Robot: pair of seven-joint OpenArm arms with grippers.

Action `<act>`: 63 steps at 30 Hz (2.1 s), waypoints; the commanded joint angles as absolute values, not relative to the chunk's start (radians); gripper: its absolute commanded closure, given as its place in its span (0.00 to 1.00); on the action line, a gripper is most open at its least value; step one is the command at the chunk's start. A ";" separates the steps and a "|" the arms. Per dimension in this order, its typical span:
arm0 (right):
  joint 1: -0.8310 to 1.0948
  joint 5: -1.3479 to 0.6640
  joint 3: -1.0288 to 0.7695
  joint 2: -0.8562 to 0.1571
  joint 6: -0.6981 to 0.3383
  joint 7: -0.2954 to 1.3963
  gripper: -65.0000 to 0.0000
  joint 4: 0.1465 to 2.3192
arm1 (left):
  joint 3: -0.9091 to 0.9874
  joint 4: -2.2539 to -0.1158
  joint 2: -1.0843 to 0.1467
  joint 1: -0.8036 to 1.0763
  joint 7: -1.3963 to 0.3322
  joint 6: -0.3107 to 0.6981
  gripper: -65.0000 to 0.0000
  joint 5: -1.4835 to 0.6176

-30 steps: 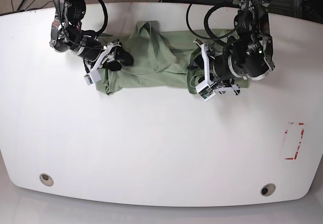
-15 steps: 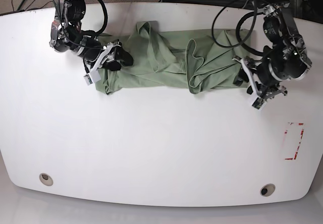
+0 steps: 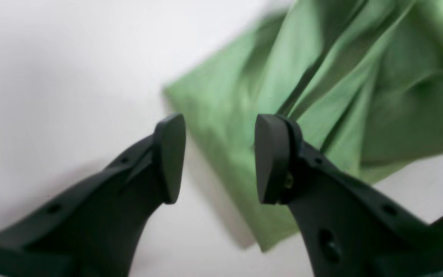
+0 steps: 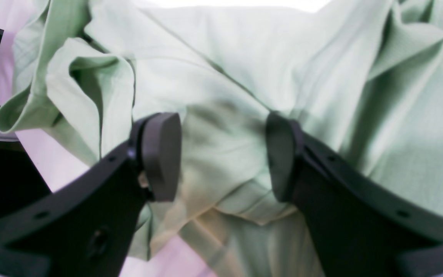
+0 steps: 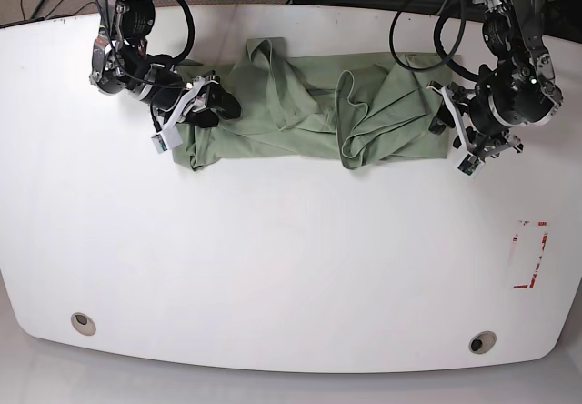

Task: Layout the t-shirt on the table in an organized manner, then fold the t-shirt properly
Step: 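Lower the lifted fabric and open the left gripper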

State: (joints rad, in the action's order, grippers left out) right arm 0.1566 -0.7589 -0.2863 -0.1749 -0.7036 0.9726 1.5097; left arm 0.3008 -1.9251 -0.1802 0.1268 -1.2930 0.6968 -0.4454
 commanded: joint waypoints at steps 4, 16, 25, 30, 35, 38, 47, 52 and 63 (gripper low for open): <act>0.153 -0.745 -0.288 -0.183 -0.698 0.990 0.49 1.517 | 0.300 -1.854 -0.186 0.108 -1.271 0.698 0.58 -0.463; 0.154 -0.745 -0.288 -0.183 -0.698 0.990 0.49 1.517 | 0.203 -1.755 -0.193 0.107 -1.270 0.698 0.57 -0.464; 0.157 -0.745 -0.288 -0.183 -0.698 0.990 0.49 1.517 | 0.185 -1.758 -0.193 0.110 -1.271 0.698 0.57 -0.464; 0.157 -0.745 -0.288 -0.183 -0.698 0.990 0.49 1.517 | 0.185 -1.779 -0.193 0.110 -1.274 0.698 0.57 -0.464; 0.157 -0.745 -0.288 -0.183 -0.698 0.990 0.49 1.517 | 0.163 -1.797 -0.194 0.110 -1.276 0.698 0.57 -0.464; 0.157 -0.745 -0.288 -0.183 -0.698 0.990 0.49 1.517 | 0.143 -1.810 -0.194 0.110 -1.276 0.698 0.57 -0.464; 0.157 -0.745 -0.288 -0.183 -0.698 0.990 0.49 1.517 | 0.021 -1.842 -0.205 0.108 -1.277 0.698 0.57 -0.464; 0.156 -0.745 -0.288 -0.183 -0.698 0.990 0.49 1.517 | -0.028 -1.842 -0.206 0.104 -1.277 0.698 0.57 -0.464; 0.156 -0.745 -0.288 -0.183 -0.698 0.990 0.49 1.517 | -0.108 -1.840 -0.205 0.104 -1.277 0.698 0.58 -0.464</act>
State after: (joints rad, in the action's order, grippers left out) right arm 0.1570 -0.7589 -0.2863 -0.1749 -0.7036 0.9730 1.5097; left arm -0.0975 -1.8217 -0.2035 0.1158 -1.2869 0.6968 -0.4488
